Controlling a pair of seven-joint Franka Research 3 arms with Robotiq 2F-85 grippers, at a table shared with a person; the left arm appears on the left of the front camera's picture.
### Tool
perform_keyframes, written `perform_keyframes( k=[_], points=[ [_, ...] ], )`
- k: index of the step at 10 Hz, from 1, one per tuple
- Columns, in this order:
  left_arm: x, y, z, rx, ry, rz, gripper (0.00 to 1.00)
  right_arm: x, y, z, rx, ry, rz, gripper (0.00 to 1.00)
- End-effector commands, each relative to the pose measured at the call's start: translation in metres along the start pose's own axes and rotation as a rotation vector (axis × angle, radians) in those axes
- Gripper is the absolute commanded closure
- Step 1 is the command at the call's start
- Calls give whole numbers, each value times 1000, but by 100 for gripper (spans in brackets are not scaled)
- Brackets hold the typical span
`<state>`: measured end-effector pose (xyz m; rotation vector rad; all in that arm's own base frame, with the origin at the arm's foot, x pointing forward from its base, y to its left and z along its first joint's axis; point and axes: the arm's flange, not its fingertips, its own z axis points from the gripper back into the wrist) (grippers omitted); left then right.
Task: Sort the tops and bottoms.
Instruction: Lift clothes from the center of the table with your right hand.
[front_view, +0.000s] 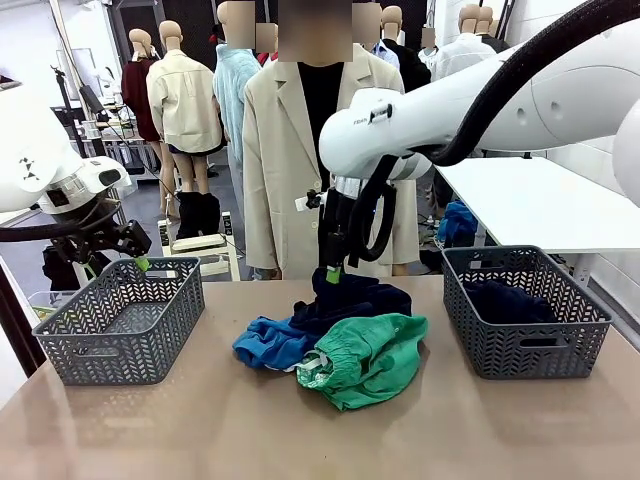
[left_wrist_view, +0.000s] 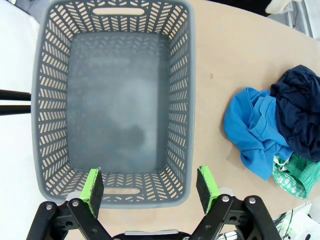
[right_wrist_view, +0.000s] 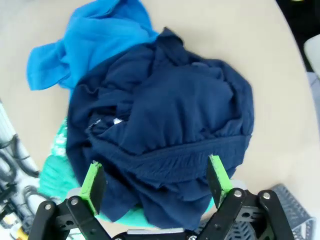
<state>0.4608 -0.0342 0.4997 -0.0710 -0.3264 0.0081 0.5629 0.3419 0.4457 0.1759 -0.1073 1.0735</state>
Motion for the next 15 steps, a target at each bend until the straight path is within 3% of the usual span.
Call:
perform_keyframes(
  k=[1,5,10,15],
  points=[
    [-3,0,2,4,5,23,4,-1,6,-18,-93,-9,34,0],
    [-3,0,2,4,5,23,4,7,0,-30,-38,25,60,0],
    [-3,0,2,4,5,23,4,5,6,-20,-47,44,60,99],
    [-3,0,2,4,5,23,4,6,15,-1,-84,36,82,100]
  ],
)
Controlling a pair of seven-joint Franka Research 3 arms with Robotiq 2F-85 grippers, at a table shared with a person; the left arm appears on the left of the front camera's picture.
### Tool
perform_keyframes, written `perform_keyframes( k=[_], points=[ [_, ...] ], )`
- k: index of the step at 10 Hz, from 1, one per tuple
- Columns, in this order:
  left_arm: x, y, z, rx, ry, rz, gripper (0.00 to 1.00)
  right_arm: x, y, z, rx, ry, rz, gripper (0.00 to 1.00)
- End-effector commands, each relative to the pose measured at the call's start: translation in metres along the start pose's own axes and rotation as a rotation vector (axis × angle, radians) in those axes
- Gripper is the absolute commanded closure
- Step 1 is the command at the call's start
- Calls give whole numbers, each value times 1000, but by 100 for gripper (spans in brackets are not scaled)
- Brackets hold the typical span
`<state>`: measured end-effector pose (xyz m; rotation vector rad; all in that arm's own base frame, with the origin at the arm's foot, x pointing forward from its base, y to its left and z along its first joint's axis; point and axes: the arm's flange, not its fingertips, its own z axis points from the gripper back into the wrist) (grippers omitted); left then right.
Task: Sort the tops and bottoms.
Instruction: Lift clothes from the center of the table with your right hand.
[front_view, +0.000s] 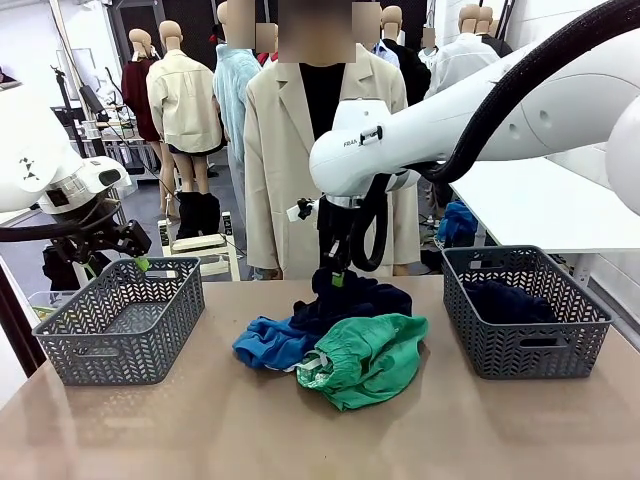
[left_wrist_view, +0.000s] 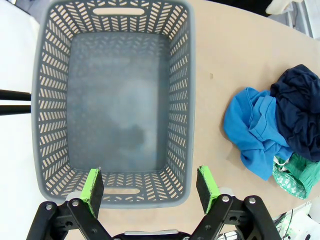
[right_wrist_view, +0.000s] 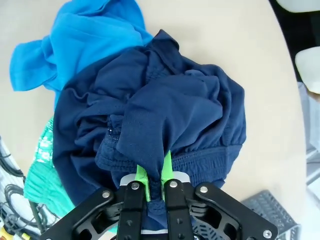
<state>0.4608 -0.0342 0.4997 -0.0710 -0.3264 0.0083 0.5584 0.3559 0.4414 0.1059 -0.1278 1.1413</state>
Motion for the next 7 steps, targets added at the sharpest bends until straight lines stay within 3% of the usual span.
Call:
perform_keyframes(
  k=[1,3,5,7],
  points=[
    [-3,0,2,4,5,23,4,-4,7,13,-39,27,8,100],
    [-3,0,2,4,5,23,4,-21,5,49,-102,24,-76,100],
    [-3,0,2,4,5,23,4,-49,20,142,-270,-22,-147,100],
    [-3,0,2,4,5,23,4,-64,49,241,-390,-91,-116,100]
  ],
)
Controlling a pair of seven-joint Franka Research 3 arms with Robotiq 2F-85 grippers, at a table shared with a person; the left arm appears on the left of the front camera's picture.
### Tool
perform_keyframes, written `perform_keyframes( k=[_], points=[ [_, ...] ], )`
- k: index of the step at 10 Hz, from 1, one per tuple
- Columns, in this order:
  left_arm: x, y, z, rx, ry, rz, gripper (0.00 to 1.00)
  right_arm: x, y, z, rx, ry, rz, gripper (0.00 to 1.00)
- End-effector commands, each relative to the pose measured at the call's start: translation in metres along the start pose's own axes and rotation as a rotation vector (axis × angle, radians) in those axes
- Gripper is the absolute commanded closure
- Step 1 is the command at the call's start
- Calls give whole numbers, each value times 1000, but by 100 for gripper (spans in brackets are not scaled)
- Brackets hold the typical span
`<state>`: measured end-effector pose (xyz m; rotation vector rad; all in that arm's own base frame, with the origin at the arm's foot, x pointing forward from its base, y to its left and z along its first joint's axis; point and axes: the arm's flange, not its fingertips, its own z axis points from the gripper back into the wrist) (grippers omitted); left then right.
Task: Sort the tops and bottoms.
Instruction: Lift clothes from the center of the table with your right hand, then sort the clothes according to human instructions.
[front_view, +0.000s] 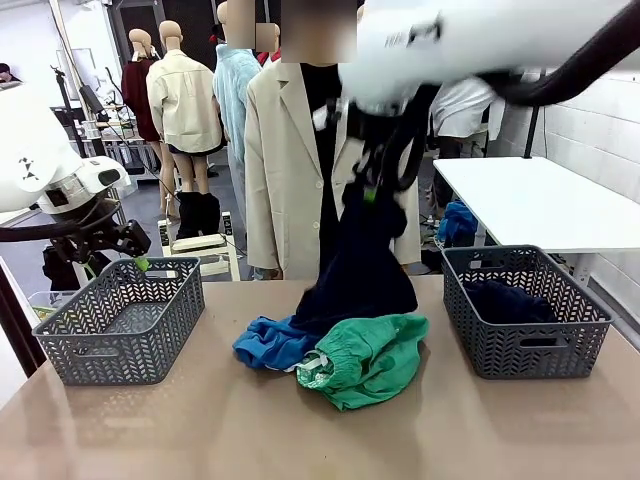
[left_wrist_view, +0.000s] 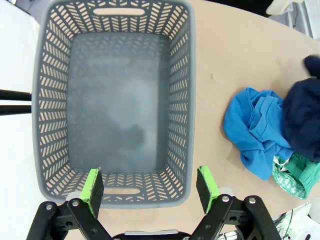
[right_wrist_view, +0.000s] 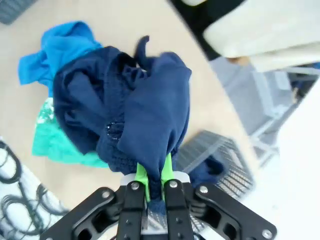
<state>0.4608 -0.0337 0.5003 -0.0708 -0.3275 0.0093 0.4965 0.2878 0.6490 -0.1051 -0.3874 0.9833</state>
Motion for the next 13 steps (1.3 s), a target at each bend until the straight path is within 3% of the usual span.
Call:
perform_keyframes(
  k=[1,2,5,7,10,13],
  points=[
    [-3,0,1,4,6,22,4,-7,6,81,-129,-54,-8,100],
    [-3,0,1,4,6,22,4,-5,6,119,-154,-65,8,100],
    [-3,0,1,4,6,22,4,-10,11,209,-253,-113,-115,100],
    [-3,0,1,4,6,22,4,-6,17,258,-244,-151,-139,100],
    [-3,0,1,4,6,22,4,11,39,288,-256,-155,-160,100],
    [-3,0,1,4,6,22,4,-11,37,277,-243,-177,-135,100]
  ],
)
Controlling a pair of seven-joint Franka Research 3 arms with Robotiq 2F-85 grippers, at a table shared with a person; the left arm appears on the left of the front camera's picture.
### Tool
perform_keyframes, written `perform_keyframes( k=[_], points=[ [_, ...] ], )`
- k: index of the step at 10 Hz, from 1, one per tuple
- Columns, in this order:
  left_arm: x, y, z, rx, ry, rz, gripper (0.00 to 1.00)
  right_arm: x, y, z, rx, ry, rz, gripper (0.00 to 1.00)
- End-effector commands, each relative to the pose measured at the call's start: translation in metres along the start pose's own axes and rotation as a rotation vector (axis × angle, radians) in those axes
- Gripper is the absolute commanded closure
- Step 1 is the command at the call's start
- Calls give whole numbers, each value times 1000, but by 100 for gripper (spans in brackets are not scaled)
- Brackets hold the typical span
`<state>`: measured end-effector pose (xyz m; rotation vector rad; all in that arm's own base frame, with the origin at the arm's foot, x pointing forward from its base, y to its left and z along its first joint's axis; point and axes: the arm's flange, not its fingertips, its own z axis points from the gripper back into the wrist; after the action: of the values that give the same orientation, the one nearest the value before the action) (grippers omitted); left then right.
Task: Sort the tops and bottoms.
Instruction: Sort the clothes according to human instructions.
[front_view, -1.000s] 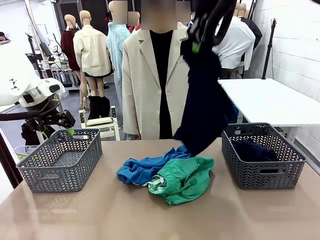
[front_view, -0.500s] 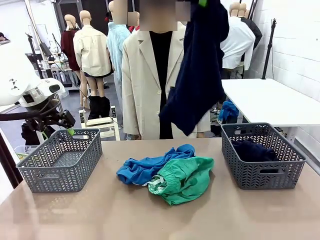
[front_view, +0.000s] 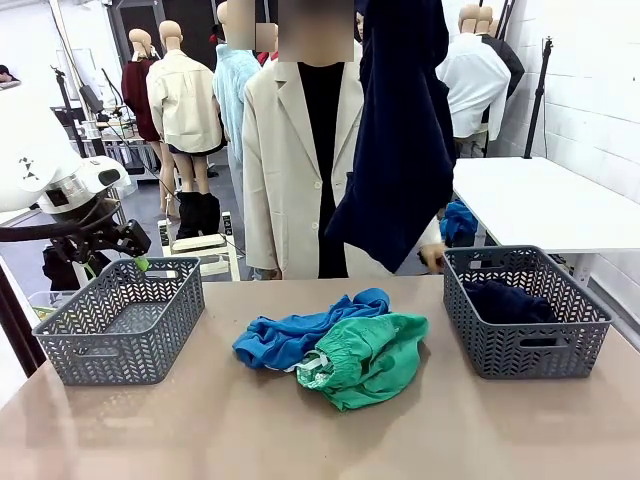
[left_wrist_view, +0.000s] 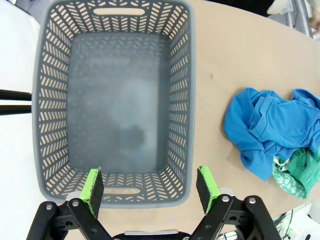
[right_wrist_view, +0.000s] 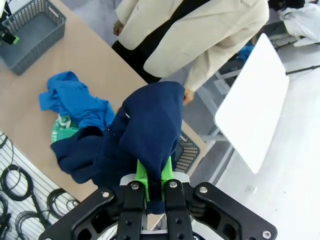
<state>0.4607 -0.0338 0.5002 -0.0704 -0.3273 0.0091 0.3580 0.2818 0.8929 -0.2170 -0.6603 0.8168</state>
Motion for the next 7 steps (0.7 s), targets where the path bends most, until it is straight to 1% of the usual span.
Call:
perform_keyframes(
  k=[1,7],
  points=[
    [-3,0,1,3,6,22,4,-4,-6,-1,1,-8,-7,100],
    [-3,0,1,3,6,22,4,-4,-6,-1,1,-8,-7,100]
  ],
)
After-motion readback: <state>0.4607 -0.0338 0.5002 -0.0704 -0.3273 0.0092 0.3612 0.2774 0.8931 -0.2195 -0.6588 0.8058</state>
